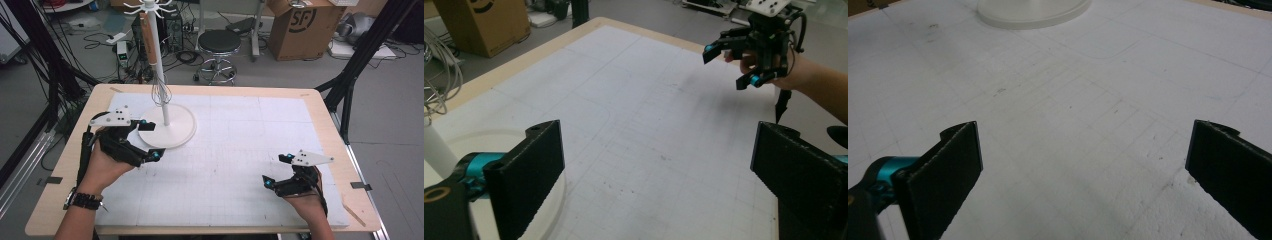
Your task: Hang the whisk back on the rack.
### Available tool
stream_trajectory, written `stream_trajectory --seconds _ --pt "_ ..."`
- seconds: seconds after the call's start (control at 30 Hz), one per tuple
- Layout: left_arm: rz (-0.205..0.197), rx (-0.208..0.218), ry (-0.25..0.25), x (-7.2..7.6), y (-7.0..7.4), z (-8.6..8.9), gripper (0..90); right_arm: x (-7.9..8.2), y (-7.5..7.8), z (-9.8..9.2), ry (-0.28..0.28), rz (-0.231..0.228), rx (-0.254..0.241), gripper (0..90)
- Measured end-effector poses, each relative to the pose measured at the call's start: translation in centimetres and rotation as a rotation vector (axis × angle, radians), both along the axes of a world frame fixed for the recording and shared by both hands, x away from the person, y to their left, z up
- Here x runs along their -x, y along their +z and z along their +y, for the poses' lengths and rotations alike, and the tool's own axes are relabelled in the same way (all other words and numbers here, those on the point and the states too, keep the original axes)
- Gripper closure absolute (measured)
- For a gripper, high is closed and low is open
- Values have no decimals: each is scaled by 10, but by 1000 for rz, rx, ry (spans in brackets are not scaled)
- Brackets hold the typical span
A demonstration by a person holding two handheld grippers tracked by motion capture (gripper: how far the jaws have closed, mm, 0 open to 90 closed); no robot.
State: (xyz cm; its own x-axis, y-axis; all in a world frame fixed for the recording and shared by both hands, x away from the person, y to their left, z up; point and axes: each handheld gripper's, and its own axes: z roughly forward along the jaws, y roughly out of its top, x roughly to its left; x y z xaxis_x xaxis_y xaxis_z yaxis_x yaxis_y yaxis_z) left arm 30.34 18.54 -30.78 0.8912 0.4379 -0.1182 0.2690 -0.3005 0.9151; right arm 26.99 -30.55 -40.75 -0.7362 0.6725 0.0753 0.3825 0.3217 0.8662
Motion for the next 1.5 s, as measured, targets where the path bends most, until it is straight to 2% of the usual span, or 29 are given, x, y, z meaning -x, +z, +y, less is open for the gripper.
stream_trajectory --seconds 0.17,0.27,0.37,0.5,0.57,0.67,0.83,0.93,1.07,1.17,1.23,1.33,1.5 --pt "10 -15 3 3 -10 0 64 0 0 0 0 0 0 5" --pt "23 7 1 5 -16 1 53 0 0 0 0 -1 1 5" --pt "33 2 -3 7 -24 1 53 1 0 0 0 8 0 5" --pt "45 -28 13 7 -35 1 53 0 0 0 0 0 1 5" --pt "55 -55 45 7 -42 1 19 0 0 0 0 7 1 5" --pt "60 -26 52 8 -49 4 16 0 -1 0 2 8 3 5" --pt "56 -39 70 11 -59 5 16 -1 -1 0 3 6 5 5" --pt "49 -30 66 13 -63 5 16 -2 -1 0 1 6 5 5" --pt "38 -48 81 17 -71 6 16 -2 -2 1 3 11 3 5" --pt "35 -30 89 19 -76 9 16 -2 -2 -1 2 7 5 5" --pt "42 -46 99 19 -77 9 16 -2 -2 -2 -1 5 1 5" --pt "34 -26 93 19 -76 10 16 -1 -2 -3 -4 8 -2 6" --pt "26 -16 85 22 -73 6 16 -1 -4 -3 -4 12 4 5"
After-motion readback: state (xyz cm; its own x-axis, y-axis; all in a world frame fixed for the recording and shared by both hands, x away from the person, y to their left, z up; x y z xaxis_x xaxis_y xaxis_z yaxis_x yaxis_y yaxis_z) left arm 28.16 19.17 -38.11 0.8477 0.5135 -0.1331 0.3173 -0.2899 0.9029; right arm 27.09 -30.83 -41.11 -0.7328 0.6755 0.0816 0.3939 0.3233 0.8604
